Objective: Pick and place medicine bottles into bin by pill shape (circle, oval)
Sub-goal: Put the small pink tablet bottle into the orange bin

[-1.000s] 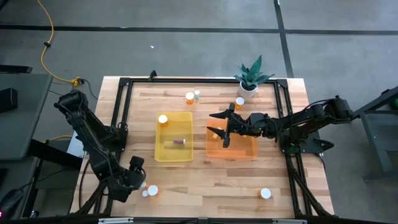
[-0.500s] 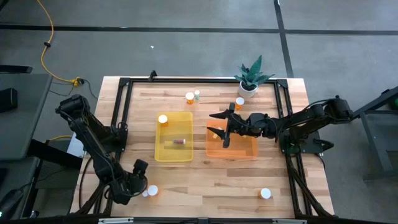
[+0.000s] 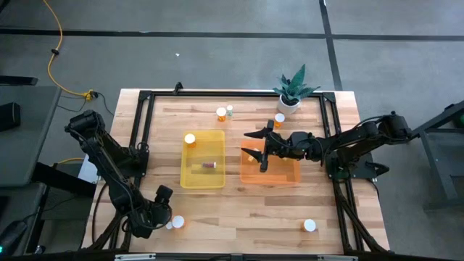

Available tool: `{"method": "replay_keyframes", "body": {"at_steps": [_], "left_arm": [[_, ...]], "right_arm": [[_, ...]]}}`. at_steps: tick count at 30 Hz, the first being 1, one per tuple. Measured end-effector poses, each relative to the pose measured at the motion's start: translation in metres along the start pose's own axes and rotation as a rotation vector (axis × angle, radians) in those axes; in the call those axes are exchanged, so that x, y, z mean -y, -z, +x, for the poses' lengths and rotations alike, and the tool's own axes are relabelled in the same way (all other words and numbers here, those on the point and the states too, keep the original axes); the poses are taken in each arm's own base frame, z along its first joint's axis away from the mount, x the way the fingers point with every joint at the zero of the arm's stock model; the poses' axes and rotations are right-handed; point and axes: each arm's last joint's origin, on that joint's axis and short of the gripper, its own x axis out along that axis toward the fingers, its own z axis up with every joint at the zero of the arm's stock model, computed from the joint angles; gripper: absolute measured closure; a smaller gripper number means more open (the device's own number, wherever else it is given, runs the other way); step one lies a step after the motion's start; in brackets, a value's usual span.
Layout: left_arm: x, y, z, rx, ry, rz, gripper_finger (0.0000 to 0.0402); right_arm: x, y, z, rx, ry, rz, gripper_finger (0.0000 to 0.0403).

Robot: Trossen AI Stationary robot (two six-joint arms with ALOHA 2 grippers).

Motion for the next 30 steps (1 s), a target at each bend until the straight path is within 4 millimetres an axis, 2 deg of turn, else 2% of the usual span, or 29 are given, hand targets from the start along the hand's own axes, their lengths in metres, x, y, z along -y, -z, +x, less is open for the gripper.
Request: {"method": "replay_keyframes", "body": {"at_steps": [14, 21, 24, 27, 30], "left_arm": [[0.0, 0.0, 0.0, 0.002, -0.004, 0.001, 0.0285], [-0.004, 0.004, -0.004, -0.029, -0.028, -0.01, 0.0295], [-0.009, 0.003, -0.018, -0.065, -0.064, -0.035, 0.0294], [-0.017, -0.001, -0.041, -0.063, -0.141, -0.038, 0.0294], [-0.027, -0.008, -0.068, 0.028, -0.268, -0.025, 0.0293]], "right_arm": [[0.0, 0.0, 0.0, 0.0, 0.0, 0.0, 0.0158], [0.0, 0.0, 0.0, 0.0, 0.0, 0.0, 0.0158], [0.0, 0.0, 0.0, 0.0, 0.0, 0.0, 0.0158], [0.0, 0.0, 0.0, -0.002, 0.0, 0.0, 0.0158], [0.0, 0.0, 0.0, -0.004, -0.001, -0.001, 0.0158]]}}
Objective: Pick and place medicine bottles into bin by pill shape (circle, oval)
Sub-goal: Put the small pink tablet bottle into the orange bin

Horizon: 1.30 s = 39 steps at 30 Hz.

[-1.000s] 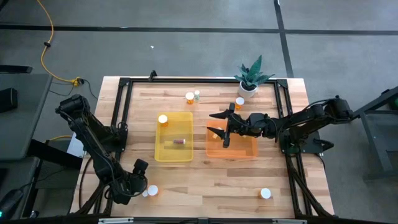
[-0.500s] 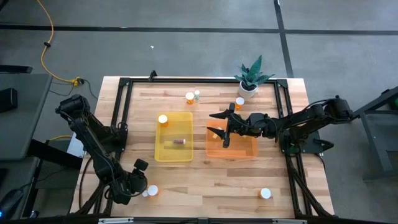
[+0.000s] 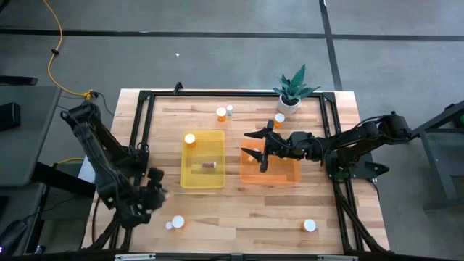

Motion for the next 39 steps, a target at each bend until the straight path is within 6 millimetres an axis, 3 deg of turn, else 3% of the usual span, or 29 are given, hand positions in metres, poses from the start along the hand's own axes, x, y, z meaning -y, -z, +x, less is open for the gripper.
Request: {"method": "replay_keyframes", "body": {"at_steps": [6, 11, 14, 19, 24, 29, 33, 39], "left_arm": [[-0.033, -0.01, -0.031, 0.349, -0.387, 0.009, 0.0293], [-0.059, -0.013, -0.033, 0.399, -0.542, -0.077, 0.0293], [-0.07, -0.008, -0.019, 0.369, -0.586, -0.138, 0.0293], [-0.078, 0.0, 0.026, 0.355, -0.617, -0.267, 0.0293], [-0.084, -0.007, 0.066, 0.44, -0.415, -0.226, 0.0293], [-0.108, -0.028, 0.072, 0.699, -0.296, -0.181, 0.0293], [-0.137, -0.037, 0.08, 0.808, -0.257, -0.194, 0.0293], [-0.166, -0.042, 0.115, 0.889, -0.141, -0.281, 0.0293]], "right_arm": [[0.0, 0.0, 0.0, -0.002, 0.0, 0.004, 0.0158], [0.0, 0.0, 0.0, -0.003, 0.0, 0.004, 0.0158], [0.0, 0.0, 0.0, -0.003, 0.0, 0.004, 0.0158], [0.0, 0.0, 0.0, -0.002, 0.0, 0.004, 0.0158], [0.0, -0.001, 0.0, 0.005, 0.0, -0.002, 0.0158], [0.0, -0.001, 0.0, 0.007, 0.001, -0.002, 0.0158], [0.0, -0.001, 0.0, 0.012, 0.001, 0.0, 0.0158], [0.0, -0.001, 0.0, 0.013, 0.001, 0.0, 0.0158]]}}
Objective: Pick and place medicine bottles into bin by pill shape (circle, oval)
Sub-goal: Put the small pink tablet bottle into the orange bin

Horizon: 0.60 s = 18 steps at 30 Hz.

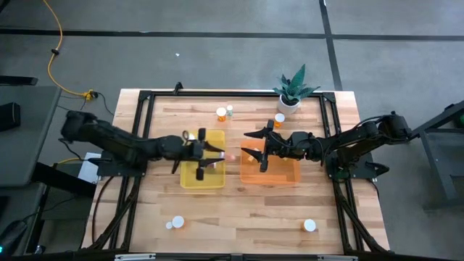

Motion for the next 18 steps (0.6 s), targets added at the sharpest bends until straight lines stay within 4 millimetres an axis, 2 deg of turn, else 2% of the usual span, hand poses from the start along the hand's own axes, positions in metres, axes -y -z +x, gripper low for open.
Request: {"method": "replay_keyframes", "body": {"at_steps": [4, 9, 18], "left_arm": [[-0.001, 0.02, 0.021, 0.045, 0.008, -0.068, 0.0293], [0.003, 0.032, 0.046, 0.105, 0.0, -0.107, 0.0293], [0.014, 0.047, 0.097, -0.024, 0.077, -0.173, 0.0293]], "right_arm": [[0.0, 0.0, 0.0, 0.0, 0.0, 0.0, 0.0158], [0.0, 0.0, 0.0, 0.0, 0.0, 0.0, 0.0158], [0.0, 0.0, 0.0, 0.0, 0.0, 0.026, 0.0158]]}}
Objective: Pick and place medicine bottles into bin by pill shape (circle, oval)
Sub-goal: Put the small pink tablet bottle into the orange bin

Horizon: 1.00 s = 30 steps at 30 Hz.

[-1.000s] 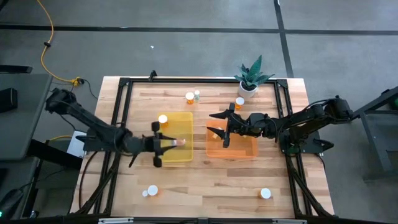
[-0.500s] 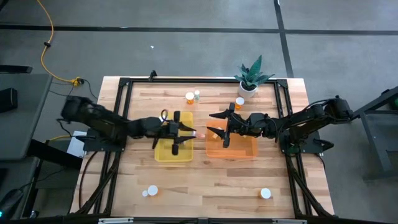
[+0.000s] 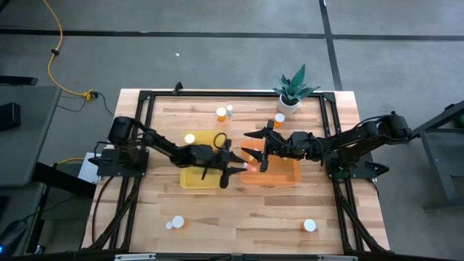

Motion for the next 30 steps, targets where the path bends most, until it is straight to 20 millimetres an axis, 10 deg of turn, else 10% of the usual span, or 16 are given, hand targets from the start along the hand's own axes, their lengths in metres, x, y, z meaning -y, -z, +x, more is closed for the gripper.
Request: {"method": "replay_keyframes", "body": {"at_steps": [16, 30], "left_arm": [[0.0, 0.003, 0.024, -0.389, -0.041, 0.049, 0.0293], [0.002, -0.008, 0.021, -0.378, -0.088, 0.093, 0.023]], "right_arm": [[0.0, 0.0, 0.0, -0.001, 0.0, 0.016, 0.0158], [0.0, 0.0, 0.0, -0.002, 0.0, 0.007, 0.0158]]}}
